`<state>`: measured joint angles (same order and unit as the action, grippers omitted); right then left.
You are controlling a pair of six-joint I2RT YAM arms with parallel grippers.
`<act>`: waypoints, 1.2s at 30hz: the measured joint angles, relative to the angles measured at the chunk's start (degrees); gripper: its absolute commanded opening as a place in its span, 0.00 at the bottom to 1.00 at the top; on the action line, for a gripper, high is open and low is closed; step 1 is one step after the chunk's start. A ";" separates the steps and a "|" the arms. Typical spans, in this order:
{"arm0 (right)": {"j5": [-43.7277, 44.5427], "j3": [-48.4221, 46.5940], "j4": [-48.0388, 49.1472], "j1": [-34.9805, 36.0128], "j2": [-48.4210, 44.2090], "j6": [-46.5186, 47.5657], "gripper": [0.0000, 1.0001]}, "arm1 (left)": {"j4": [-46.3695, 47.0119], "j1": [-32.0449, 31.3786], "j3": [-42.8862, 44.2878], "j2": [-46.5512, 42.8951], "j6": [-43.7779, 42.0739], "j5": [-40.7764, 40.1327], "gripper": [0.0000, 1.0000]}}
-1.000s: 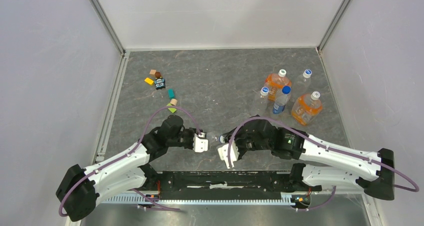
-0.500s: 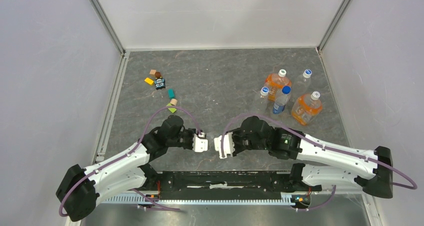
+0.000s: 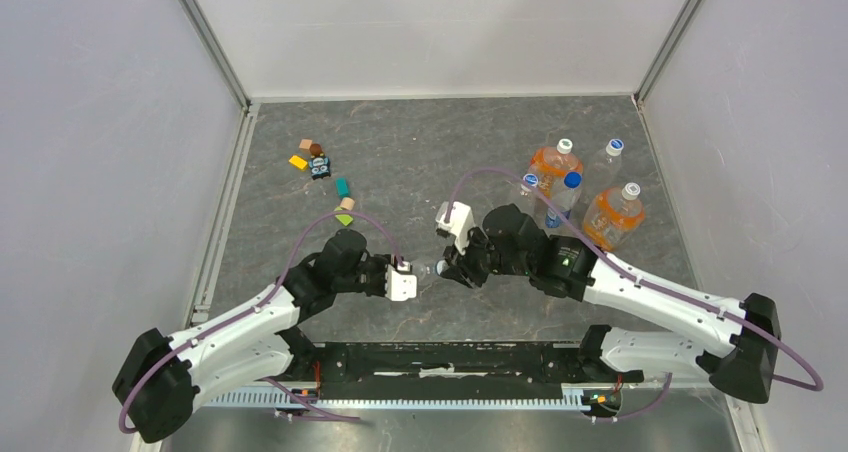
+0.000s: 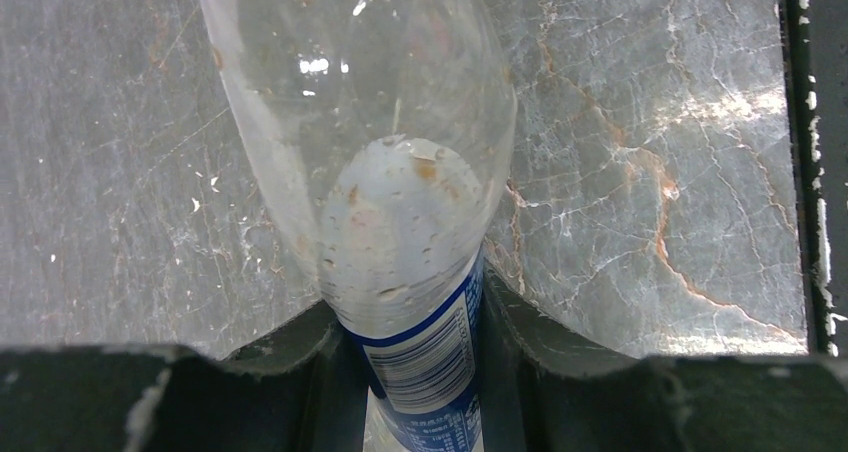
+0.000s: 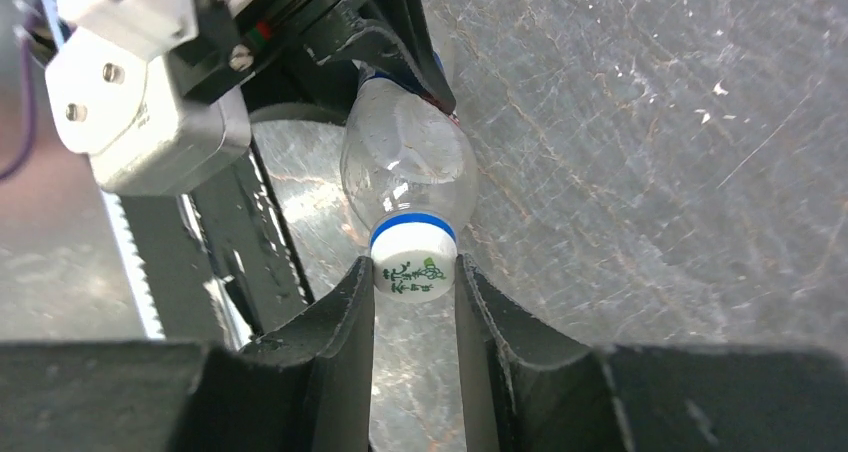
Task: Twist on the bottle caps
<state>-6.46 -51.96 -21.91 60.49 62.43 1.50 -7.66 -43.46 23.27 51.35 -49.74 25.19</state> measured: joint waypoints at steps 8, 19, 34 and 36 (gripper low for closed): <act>-2.75 -0.09 1.46 -3.74 -2.51 -10.16 0.43 | 2.29 0.00 0.72 -0.57 0.24 -0.50 0.43; -1.09 -0.55 9.38 -5.81 -7.30 -13.18 0.98 | 2.89 -0.66 1.11 -0.70 0.17 2.14 0.43; 11.30 2.08 12.55 -5.90 -16.48 -21.57 0.98 | 15.23 -0.66 0.61 0.48 20.65 1.75 0.47; 10.73 4.48 15.02 -5.92 -19.58 -21.24 0.98 | 17.11 -0.66 0.55 1.11 23.78 1.68 0.47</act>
<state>4.27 -47.48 -6.90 54.57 42.85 -19.75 9.45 -44.12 23.81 52.47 -25.96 26.87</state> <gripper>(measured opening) 0.979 0.475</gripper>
